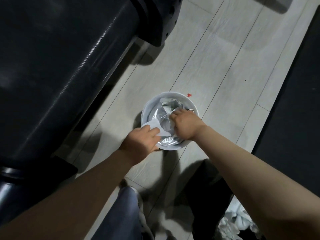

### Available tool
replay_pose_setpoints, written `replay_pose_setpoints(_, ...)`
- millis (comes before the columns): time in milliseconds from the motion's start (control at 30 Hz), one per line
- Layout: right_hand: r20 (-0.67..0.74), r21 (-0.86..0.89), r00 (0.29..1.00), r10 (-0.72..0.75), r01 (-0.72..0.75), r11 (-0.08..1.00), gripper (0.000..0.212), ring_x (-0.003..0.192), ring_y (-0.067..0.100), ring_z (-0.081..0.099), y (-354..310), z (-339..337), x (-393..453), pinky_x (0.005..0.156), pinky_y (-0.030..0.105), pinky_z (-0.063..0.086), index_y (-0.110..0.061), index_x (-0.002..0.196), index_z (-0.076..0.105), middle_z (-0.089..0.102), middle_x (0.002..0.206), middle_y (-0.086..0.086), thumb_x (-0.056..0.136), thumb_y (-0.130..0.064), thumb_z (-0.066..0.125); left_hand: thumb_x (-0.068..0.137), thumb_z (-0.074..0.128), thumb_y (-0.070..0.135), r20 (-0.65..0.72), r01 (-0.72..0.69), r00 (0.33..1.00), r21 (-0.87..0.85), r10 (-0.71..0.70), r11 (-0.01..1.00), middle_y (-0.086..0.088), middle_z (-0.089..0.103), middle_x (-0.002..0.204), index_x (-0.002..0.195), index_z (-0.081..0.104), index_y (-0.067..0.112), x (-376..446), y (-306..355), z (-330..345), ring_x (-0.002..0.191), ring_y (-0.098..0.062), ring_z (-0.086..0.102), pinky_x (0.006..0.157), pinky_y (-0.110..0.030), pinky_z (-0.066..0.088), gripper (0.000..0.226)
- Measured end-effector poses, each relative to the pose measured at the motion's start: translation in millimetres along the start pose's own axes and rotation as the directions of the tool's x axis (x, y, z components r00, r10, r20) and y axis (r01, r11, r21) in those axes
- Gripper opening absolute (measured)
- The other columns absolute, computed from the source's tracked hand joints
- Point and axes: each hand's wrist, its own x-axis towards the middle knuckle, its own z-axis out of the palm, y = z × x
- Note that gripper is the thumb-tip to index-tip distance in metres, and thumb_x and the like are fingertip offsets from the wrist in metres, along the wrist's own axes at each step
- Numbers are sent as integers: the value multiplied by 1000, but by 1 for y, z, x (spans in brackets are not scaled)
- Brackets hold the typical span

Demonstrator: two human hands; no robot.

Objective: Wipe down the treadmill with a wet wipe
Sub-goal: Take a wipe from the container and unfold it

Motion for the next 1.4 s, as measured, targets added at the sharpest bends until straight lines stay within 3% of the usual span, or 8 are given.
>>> replay_pose_setpoints(333, 424, 180, 888, 177, -274, 945, 21, 85, 25, 63, -6, -49, 23, 76, 32, 47, -5, 97, 65, 64, 83, 6, 88, -20, 52, 91, 41, 58, 102, 107, 992, -367, -74, 924, 11, 57, 118, 106, 64, 30, 10, -53, -36, 105, -16, 50, 81, -40, 51, 39)
replay_pose_setpoints(500, 488, -10, 848, 205, -229, 973, 31, 74, 23, 54, -26, -52, 16, 79, 34, 46, -11, 71, 33, 51, 72, 7, 95, -20, 50, 86, 46, 59, 151, 111, 988, -500, -40, 859, 5, 58, 111, 105, 65, 19, 4, -52, -46, 106, -13, 52, 96, -30, 40, 48)
replay_pose_setpoints(767, 245, 259, 963, 115, -180, 949, 19, 89, 22, 61, -19, -46, -3, 80, 32, 51, -18, 96, 71, 67, 97, 2, 82, -27, 61, 94, 63, 35, 247, 246, 961, -553, -125, 796, 5, 53, 107, 101, 62, 23, -7, -42, -53, 100, -10, 49, 88, -27, 38, 14)
replay_pose_setpoints(900, 141, 771, 986, 88, -165, 615, 10, 57, 20, 44, -12, -44, -17, 46, 20, 37, -6, 91, 62, 52, 73, 12, 90, -9, 52, 84, 62, 59, 362, 340, 918, -520, -158, 783, 15, 50, 115, 98, 57, 38, -15, -53, -59, 113, -8, 49, 103, -31, 38, 26)
replay_pose_setpoints(1000, -31, 875, 995, 92, -17, 484, 13, 56, 18, 44, -9, -46, -22, 51, 25, 38, 0, 93, 60, 55, 68, 12, 94, -6, 48, 55, 52, 95, 446, 453, 861, -456, -243, 766, 23, 48, 109, 92, 59, 37, -19, -67, -62, 111, -7, 49, 102, -33, 39, 70)
replay_pose_setpoints(1100, -115, 907, 985, 129, 51, 418, 9, 62, 15, 50, -10, -46, -23, 62, 28, 45, -11, 89, 59, 57, 69, 2, 93, -9, 51, 48, 52, 98, 428, 469, 863, -486, -268, 738, 20, 51, 109, 93, 64, 34, -18, -76, -64, 111, -8, 51, 103, -34, 39, 79)
replay_pose_setpoints(1300, -101, 987, 957, 272, 62, 151, 12, 66, 18, 51, -10, -36, -27, 64, 31, 46, -15, 87, 59, 55, 74, 5, 94, -9, 51, 85, 74, 42, 336, 410, 903, -482, -269, 774, 13, 56, 110, 104, 67, 36, -15, -71, -74, 110, -16, 54, 103, -37, 40, 21)
replay_pose_setpoints(1400, -63, 989, 943, 327, 102, -105, 14, 68, 20, 52, -8, -34, -32, 60, 30, 46, -15, 86, 59, 55, 78, 5, 95, -10, 50, 80, 67, 57, 375, 397, 898, -469, -229, 789, 18, 56, 104, 97, 65, 44, -21, -63, -73, 102, -10, 56, 95, -34, 44, 22)
